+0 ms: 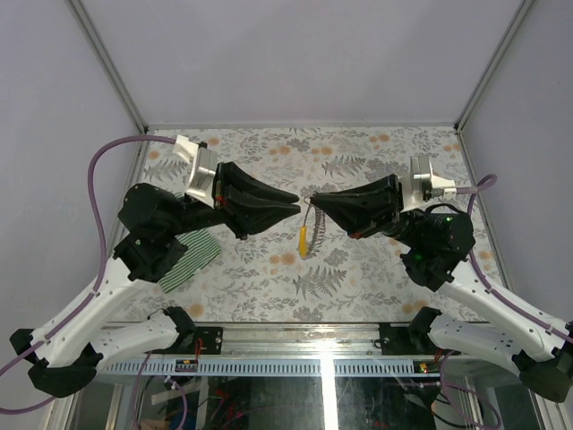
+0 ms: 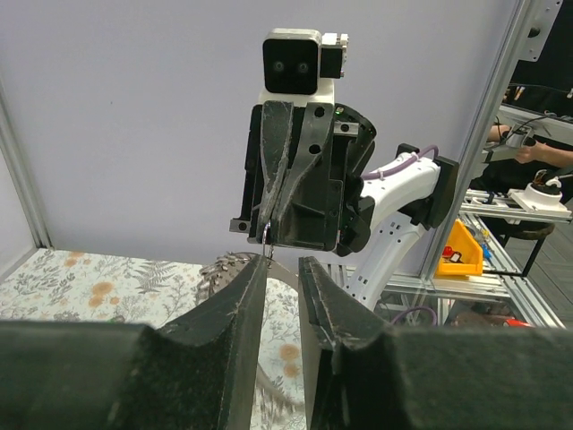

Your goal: Put the keys on the keyring

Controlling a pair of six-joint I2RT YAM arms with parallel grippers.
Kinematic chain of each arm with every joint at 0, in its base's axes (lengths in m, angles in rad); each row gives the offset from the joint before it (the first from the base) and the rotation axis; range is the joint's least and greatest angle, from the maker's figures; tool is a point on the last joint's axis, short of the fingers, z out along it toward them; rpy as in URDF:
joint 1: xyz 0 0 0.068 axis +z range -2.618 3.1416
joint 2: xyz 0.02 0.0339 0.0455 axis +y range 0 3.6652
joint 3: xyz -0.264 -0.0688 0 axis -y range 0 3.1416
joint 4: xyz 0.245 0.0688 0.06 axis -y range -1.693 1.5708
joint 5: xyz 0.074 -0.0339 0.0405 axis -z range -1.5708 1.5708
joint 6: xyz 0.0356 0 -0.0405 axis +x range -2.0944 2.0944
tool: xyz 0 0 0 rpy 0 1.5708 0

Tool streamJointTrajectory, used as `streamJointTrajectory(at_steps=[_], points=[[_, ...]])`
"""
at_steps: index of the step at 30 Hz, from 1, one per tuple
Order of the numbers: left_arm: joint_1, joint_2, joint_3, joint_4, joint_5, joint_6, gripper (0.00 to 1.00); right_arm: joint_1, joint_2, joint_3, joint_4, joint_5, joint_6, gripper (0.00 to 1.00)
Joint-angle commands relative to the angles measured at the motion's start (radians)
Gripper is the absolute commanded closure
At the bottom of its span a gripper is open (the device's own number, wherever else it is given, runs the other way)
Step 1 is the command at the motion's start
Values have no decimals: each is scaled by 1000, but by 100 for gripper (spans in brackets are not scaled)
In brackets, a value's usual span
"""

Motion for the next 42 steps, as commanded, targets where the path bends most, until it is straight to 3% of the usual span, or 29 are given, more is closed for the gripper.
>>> streamJointTrajectory(at_steps=[1,21,30,37,42], points=[[-6,10,-3,67,16,-9,78,-2,1,56,94,-10,14,100],[-17,33,-17,96,37,-16,78,-2,19,59,95,-26,21,100],[-21,39,-17,96,31,-16,87,-2,21,59,86,-32,20,100],[-23,42,-14,100,27,-19,89,-2,24,57,78,-33,14,100],[-25,45,-5,93,29,-19,97,-2,29,59,79,-37,15,100]])
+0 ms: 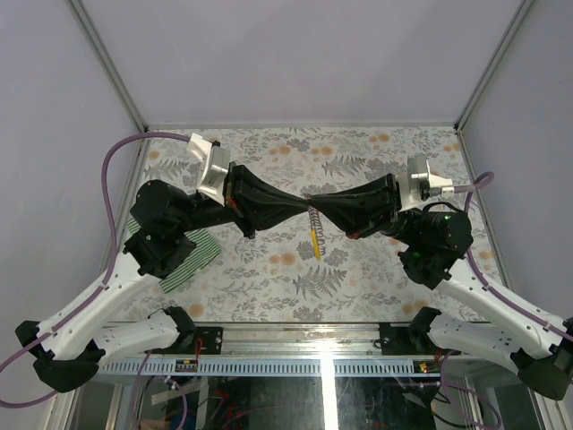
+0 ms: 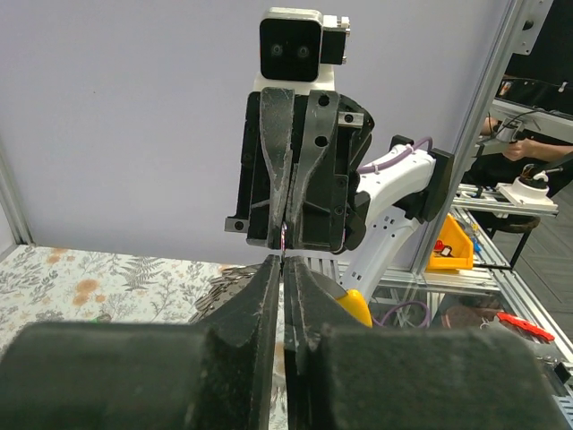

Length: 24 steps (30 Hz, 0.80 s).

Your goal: Put the keys on the keyring

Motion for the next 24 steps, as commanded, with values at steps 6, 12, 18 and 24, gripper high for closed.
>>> streamJointTrajectory(at_steps=[6,12,18,24], points=[[-11,14,45,-30,-10,7,100,-2,2,63,15,-8,-22,100],[-11,9,108,-206,-5,93,100,-2,-52,104,-170,-18,-117,85],[-11,11,175,-431,-4,222,100,-2,-105,161,-389,-33,-213,66],[-11,27,239,-618,26,334,100,-2,-100,289,-759,-51,-315,64]])
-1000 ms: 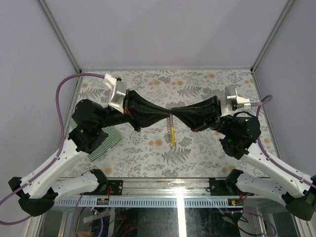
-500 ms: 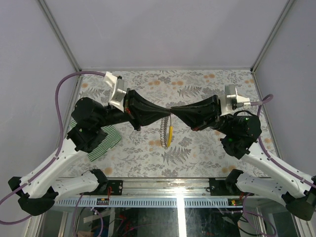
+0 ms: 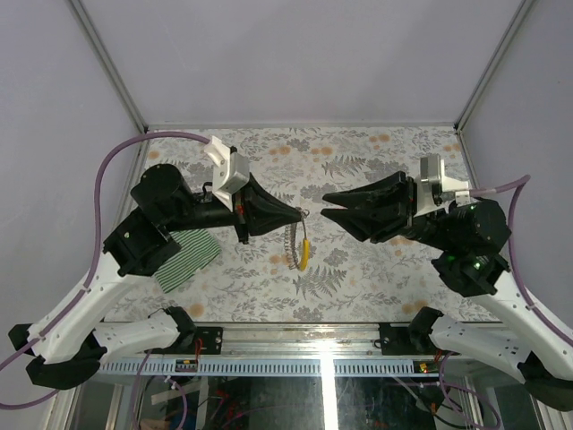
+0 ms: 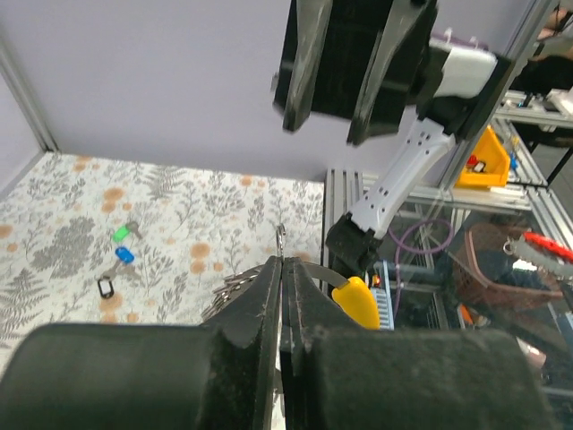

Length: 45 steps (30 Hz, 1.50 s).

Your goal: Put the keys on the keyring

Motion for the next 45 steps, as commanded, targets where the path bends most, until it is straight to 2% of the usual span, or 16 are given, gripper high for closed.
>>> streamJointTrajectory(at_steps=[1,5,15,25,31,38,43,45], points=[[-7,10,65,-166,34,121,100,-2,14,139,-322,-47,-113,64],[-5,13,76,-210,57,155,100,-2,70,218,-473,-124,-144,60],[-5,35,103,-259,114,188,100,-2,164,308,-634,-211,-191,57],[-5,49,124,-304,140,212,100,-2,189,330,-678,-229,-215,68],[-7,57,128,-313,155,217,100,-2,190,329,-675,-251,-211,70],[-6,62,134,-318,164,216,100,-2,200,327,-684,-263,-215,77],[-7,67,141,-318,172,214,100,-2,205,319,-670,-271,-210,79],[-7,70,143,-317,175,214,100,-2,209,320,-667,-277,-208,82]])
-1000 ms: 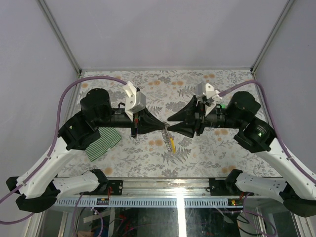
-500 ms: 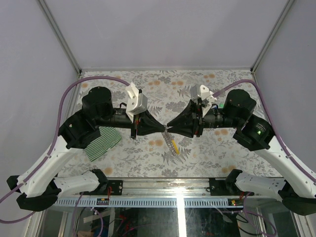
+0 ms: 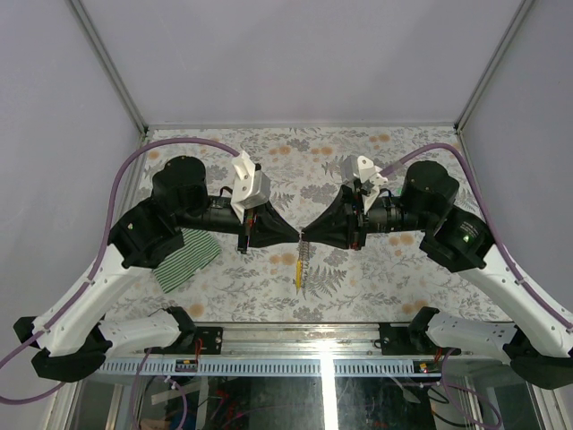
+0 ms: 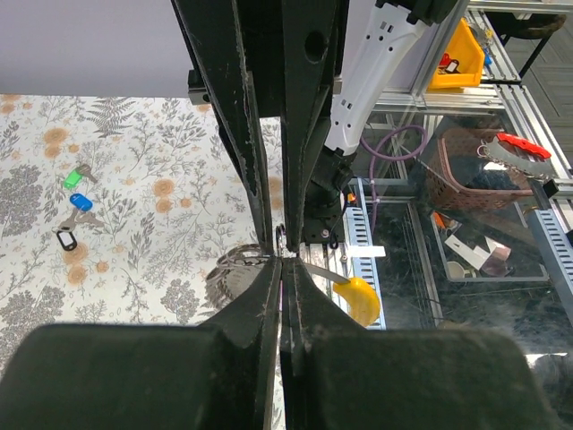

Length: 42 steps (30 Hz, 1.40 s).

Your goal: Put the keys on the keyring

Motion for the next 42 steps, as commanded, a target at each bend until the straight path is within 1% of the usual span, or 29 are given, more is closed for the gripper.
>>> streamJointTrajectory(at_steps=[1,4,8,11,12,13,14,18,19,21,27,33,35,39,42], points=[[-8,3,43,21,24,4,100,-2,10,31,40,-42,2,85],[-9,4,44,22,23,4,100,-3,14,29,43,-48,5,93],[-11,4,45,21,18,6,100,-2,15,22,50,-59,5,100],[-11,4,45,21,5,5,100,-2,2,7,75,-62,11,100],[-10,5,43,23,-6,3,98,-2,-7,1,85,-52,14,100],[-10,0,35,31,-22,-5,94,-2,-16,-5,93,-40,15,100],[-10,-4,24,46,-40,-17,87,-2,-28,-13,98,-26,15,100],[-10,-52,-66,164,-153,-99,59,-3,-90,-53,77,68,-8,100],[-10,-59,-88,193,-173,-120,54,-2,-107,-64,62,94,-15,100],[-9,-67,-131,249,-209,-164,51,-2,-142,-87,35,141,-24,100],[-9,-40,-231,380,-298,-262,46,-2,-239,-120,-71,247,-39,100],[3,64,-279,446,-441,-316,44,-2,-306,-119,-156,453,-18,100],[27,115,-293,487,-439,-341,44,-3,-329,-124,-164,484,-18,100],[92,235,-320,625,-379,-440,44,-2,-370,-135,-174,540,-17,100],[104,389,-273,665,-377,-456,44,-2,-383,-128,-187,594,-3,100]])
